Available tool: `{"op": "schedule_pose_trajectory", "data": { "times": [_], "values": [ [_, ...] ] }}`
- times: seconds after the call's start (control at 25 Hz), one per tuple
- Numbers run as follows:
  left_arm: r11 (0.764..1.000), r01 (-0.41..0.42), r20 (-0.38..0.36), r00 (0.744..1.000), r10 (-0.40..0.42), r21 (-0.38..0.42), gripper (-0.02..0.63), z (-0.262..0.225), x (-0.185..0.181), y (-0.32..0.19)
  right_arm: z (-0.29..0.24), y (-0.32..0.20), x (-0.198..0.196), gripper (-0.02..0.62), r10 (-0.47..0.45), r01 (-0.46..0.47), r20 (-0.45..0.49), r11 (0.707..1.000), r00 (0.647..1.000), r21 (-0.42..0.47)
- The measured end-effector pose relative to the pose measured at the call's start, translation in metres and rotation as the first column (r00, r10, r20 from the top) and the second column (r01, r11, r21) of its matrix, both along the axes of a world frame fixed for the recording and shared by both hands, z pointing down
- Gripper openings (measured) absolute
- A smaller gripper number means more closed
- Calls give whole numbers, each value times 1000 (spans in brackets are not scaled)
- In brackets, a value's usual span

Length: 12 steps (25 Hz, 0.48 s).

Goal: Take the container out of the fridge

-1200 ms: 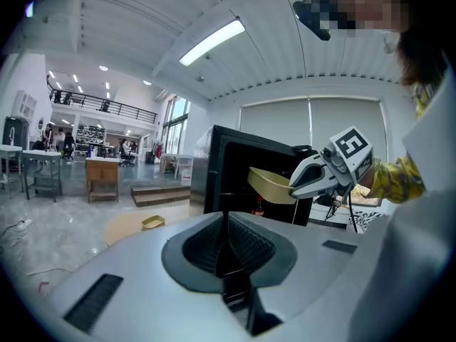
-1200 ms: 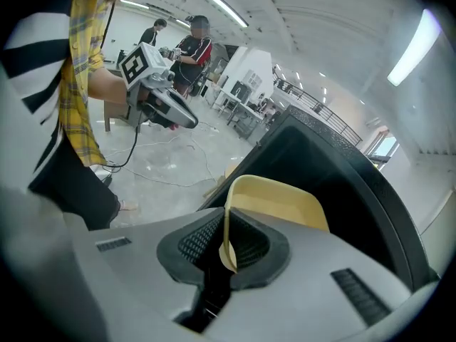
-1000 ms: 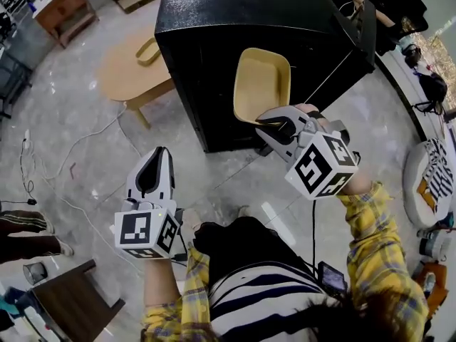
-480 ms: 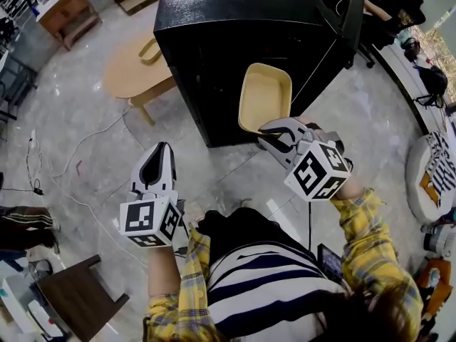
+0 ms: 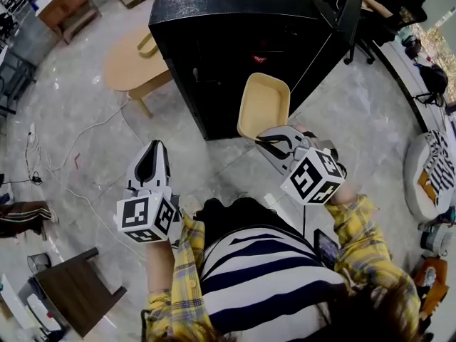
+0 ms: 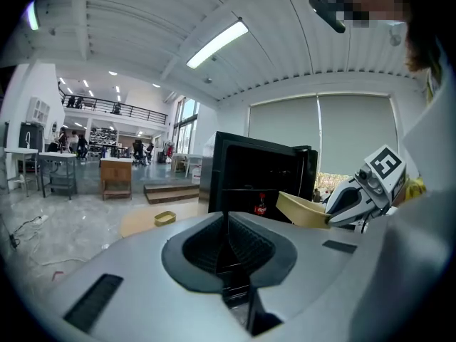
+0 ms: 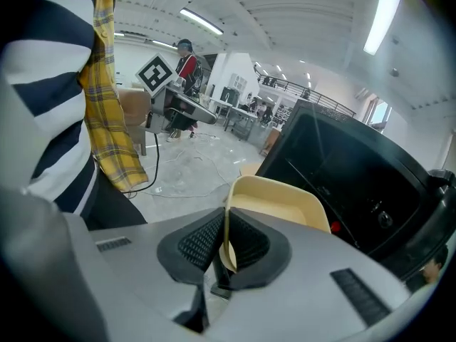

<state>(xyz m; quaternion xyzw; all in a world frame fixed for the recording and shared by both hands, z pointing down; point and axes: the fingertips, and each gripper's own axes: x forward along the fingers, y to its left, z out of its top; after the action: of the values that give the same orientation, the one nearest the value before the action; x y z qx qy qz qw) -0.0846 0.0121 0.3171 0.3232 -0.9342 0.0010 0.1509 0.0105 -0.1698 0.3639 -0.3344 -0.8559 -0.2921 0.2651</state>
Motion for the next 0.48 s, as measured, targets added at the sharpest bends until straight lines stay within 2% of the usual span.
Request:
{"op": "schedule_pose_trajectory", "data": {
  "times": [0.48],
  "values": [
    [1000, 16, -26, 1000, -16, -6, 35, 7, 5, 4, 9, 4, 5, 40, 17, -18, -25, 999, 1000, -42]
  ]
}}
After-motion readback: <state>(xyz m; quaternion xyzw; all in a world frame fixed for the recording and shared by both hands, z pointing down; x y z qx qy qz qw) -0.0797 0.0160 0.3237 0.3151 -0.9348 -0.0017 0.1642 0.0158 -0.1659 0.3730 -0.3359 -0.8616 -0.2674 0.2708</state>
